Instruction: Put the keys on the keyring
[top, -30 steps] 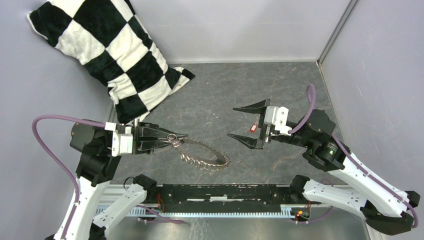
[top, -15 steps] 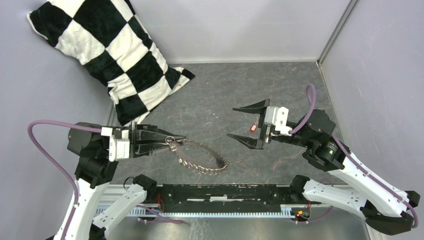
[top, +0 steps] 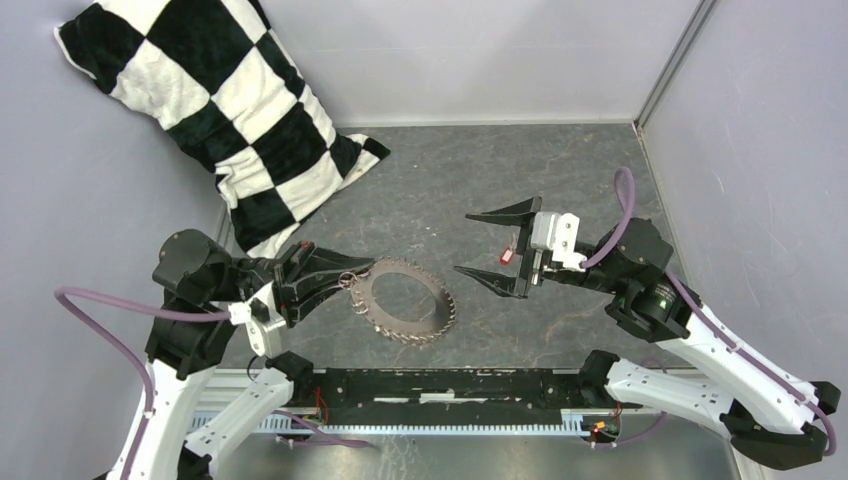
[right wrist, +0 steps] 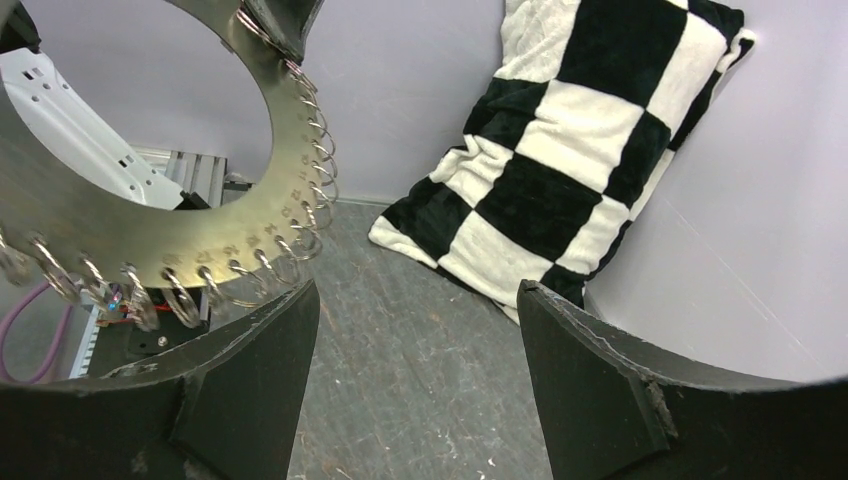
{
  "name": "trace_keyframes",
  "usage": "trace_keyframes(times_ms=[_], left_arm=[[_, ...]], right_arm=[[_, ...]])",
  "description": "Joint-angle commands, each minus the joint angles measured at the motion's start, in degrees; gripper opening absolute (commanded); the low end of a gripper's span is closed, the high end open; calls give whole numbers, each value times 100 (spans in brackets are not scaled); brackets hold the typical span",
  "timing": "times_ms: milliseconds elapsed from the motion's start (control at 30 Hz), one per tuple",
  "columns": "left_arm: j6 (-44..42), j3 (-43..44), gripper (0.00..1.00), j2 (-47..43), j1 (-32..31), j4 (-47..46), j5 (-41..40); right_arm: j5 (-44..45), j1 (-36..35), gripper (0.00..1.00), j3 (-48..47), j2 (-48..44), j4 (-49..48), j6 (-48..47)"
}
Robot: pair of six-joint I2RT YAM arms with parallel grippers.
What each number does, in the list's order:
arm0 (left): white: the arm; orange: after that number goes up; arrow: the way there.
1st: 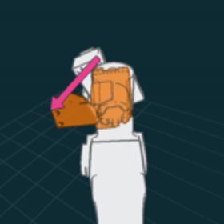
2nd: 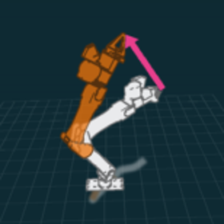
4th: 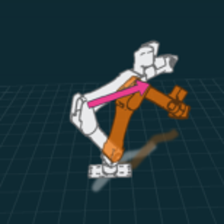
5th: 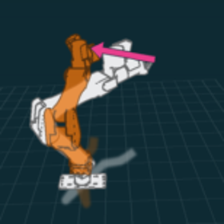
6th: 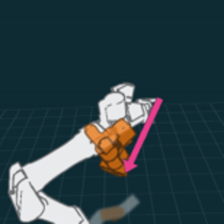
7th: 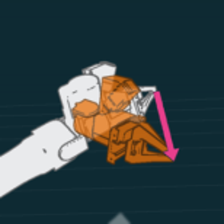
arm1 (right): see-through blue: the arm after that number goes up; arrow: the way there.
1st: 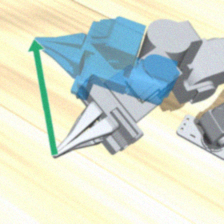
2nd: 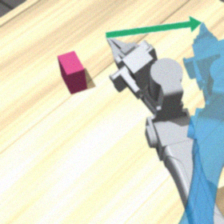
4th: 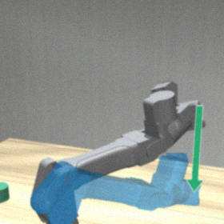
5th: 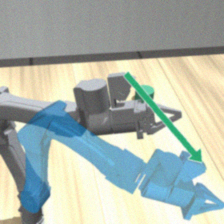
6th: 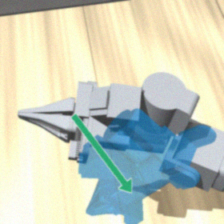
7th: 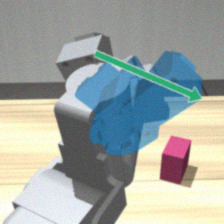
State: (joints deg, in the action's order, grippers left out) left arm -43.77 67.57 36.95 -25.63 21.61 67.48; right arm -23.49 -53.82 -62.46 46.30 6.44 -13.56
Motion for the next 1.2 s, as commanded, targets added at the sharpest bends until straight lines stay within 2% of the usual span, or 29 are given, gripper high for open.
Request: trace_keyframes(times_ms=[0,367,800,1033,1167], left_arm=[[-1978,268,2,23,-21,529,-153],[-2970,126,2,-103,-21,461,-100],[-2819,101,2,-121,-21,468,-228],[-3573,-2,2,-206,-22,737,-442],[-3959,189,2,-23,-26,1386,-928]], right_arm=[[1,14,79,-216,-26,-287,-24],[139,18,79,-189,-10,-352,-15],[298,11,79,-119,-77,-508,54],[364,16,79,-101,-62,-604,82],[474,12,79,-104,-89,-604,90]])
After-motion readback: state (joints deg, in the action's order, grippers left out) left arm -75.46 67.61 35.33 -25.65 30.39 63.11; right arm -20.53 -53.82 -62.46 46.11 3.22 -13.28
